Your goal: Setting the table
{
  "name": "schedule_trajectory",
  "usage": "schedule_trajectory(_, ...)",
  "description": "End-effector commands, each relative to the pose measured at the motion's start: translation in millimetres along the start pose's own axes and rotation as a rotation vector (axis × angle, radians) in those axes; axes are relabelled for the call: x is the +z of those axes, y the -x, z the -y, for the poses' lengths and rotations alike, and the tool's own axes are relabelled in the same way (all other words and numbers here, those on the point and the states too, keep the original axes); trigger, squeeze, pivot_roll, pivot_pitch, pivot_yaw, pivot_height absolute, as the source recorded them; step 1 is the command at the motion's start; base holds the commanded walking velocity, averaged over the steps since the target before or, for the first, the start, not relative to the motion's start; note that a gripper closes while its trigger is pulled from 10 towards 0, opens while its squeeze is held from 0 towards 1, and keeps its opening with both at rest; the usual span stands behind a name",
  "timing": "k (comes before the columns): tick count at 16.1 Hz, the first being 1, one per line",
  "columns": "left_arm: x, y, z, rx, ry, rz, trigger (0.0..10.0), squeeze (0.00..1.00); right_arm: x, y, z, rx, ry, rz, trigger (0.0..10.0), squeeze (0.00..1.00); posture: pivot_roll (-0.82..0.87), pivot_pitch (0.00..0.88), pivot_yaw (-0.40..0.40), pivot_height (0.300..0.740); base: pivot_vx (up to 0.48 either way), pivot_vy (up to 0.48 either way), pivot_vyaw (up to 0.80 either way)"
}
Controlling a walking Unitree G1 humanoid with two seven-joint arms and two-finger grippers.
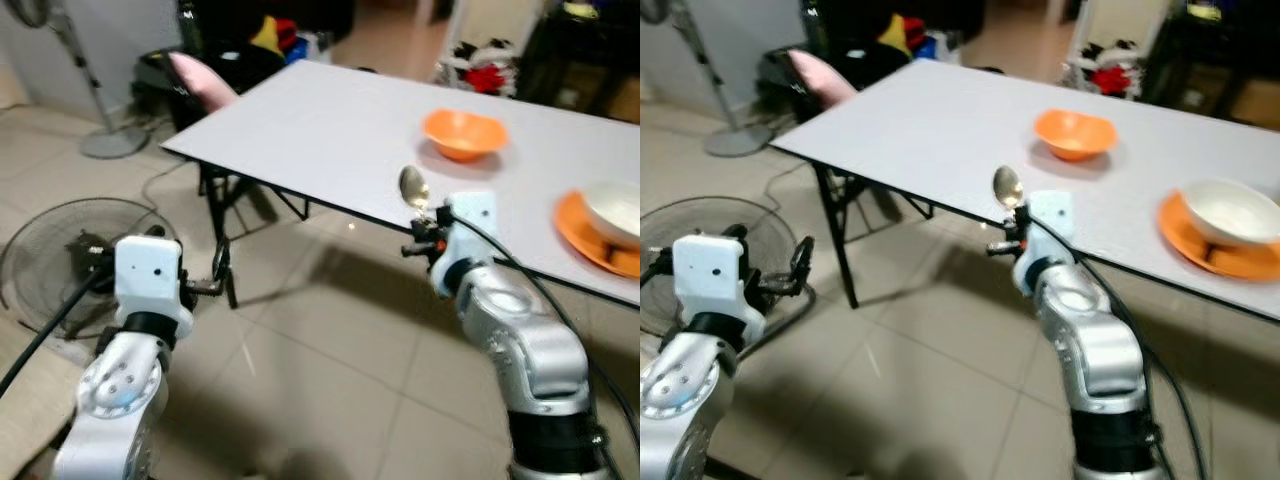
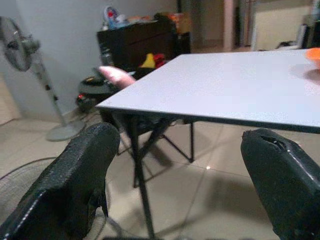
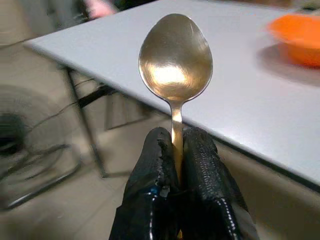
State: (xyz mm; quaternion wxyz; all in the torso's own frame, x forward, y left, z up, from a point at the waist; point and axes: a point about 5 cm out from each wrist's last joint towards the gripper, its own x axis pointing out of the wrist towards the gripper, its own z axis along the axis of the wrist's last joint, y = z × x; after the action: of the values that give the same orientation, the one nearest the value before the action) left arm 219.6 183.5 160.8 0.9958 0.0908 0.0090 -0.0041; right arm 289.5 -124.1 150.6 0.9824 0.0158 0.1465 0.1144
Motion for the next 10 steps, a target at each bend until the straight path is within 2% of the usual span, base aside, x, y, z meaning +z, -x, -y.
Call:
schedule_trajectory(1, 3.4, -1.0, 0.9, -0.006, 0.000, 0.015, 10.0, 0.00, 1.5, -0.4, 2.7, -0.005, -0.001, -0.010, 10.0, 0.00, -0.06, 0.000, -0.004, 0.740, 0.401, 0.000, 0.00)
schedule_trajectory(3, 3.2, -1.0, 0.9, -0.014, -0.004, 0.017, 10.0, 0.00, -0.1, -2.0, 2.6, -0.013, -0.026, -0.048, 10.0, 0.00, -0.06, 0.000, -0.003, 0.740, 0.398, 0.000, 0.00)
schedule_trajectory(9, 3.8, -2.4, 4.5, -0.053, -0.014, 0.022, 10.0, 0.00, -1.8, -2.3, 0.4, -0.012, -0.026, -0.054, 10.0, 0.00, -0.06, 0.000, 0.002, 0.740, 0.397, 0.000, 0.00)
schedule_trajectory(10, 3.6, -2.4, 4.7, -0.055, -0.013, 0.022, 10.0, 0.00, -2.2, -2.2, -0.2, -0.008, -0.036, -0.061, 10.0, 0.00, -0.06, 0.000, 0.002, 0.740, 0.398, 0.000, -0.77)
